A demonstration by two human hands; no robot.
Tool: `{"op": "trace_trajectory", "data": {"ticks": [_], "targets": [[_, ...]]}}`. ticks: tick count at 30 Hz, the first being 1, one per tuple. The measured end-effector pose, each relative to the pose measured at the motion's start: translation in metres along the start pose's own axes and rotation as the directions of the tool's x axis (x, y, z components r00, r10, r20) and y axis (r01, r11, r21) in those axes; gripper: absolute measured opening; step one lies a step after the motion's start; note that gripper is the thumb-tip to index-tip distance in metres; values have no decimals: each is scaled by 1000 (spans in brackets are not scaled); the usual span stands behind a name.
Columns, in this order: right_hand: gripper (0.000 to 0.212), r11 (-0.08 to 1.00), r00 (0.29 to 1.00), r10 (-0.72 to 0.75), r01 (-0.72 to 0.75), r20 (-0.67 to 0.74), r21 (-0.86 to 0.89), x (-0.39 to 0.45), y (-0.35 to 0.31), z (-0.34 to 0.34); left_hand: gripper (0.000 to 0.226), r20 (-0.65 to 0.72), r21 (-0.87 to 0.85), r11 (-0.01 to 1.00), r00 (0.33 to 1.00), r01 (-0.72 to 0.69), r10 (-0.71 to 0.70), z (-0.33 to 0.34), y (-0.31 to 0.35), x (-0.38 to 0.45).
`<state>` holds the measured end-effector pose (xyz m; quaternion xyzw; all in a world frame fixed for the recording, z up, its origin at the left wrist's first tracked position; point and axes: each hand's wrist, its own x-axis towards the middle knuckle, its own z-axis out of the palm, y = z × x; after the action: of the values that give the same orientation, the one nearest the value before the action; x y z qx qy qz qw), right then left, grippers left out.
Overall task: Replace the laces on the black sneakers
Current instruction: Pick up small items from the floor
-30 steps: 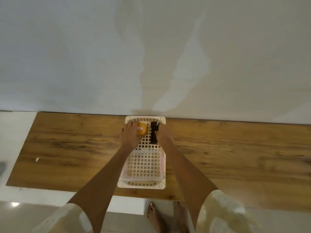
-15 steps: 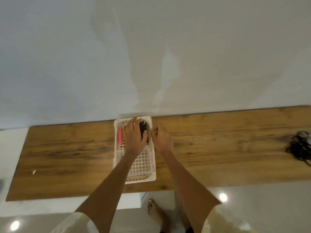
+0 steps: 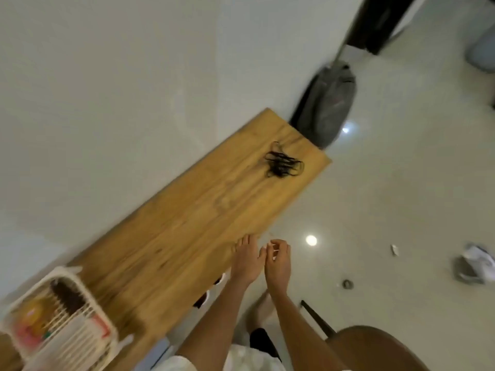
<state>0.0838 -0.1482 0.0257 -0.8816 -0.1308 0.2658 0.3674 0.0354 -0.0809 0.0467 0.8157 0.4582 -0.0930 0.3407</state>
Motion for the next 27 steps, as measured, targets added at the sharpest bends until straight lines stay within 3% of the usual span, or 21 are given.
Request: {"op": "trace_trajectory", "data": {"ticks": [5, 9, 13, 21, 27], "targets": [[15, 957, 950, 261, -231, -169, 178, 67, 66, -89, 35, 163, 20, 989, 976, -147, 142, 77, 128, 33], [16, 867, 839, 473, -389, -268, 313, 99, 130, -140, 35, 300, 104, 974, 940, -200, 161, 148, 193, 44], [14, 754, 691, 635, -457, -346, 472, 118, 169, -168, 36, 431, 142, 947, 879, -287, 201, 198, 236, 51], [20, 532, 426, 840, -521, -338, 667, 169, 259, -180, 35, 609, 159, 890, 752, -426, 252, 306, 263, 96], [26, 374, 296, 925, -580, -240, 724, 201, 366, -156, 50, 713, 188, 789, 634, -585, 300, 419, 235, 143]]}}
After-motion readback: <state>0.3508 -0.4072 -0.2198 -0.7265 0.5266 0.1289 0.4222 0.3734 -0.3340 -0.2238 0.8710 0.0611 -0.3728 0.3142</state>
